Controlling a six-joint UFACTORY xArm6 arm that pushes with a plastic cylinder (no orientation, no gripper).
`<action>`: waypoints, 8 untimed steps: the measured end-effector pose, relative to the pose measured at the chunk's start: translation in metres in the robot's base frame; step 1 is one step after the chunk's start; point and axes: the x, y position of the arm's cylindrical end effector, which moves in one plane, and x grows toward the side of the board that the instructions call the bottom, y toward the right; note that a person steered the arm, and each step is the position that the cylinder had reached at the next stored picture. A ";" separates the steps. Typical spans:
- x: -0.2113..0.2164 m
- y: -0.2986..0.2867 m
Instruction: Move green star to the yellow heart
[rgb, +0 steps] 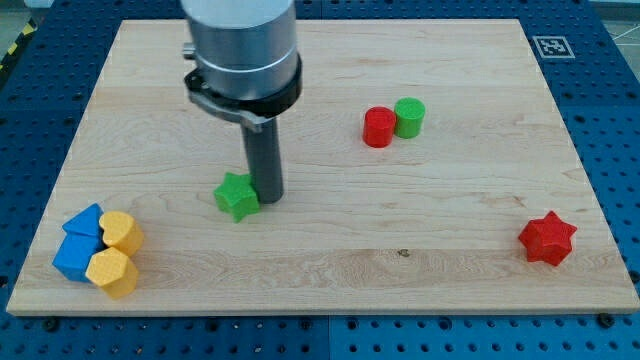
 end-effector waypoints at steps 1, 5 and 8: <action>0.011 -0.020; 0.004 -0.046; 0.081 -0.102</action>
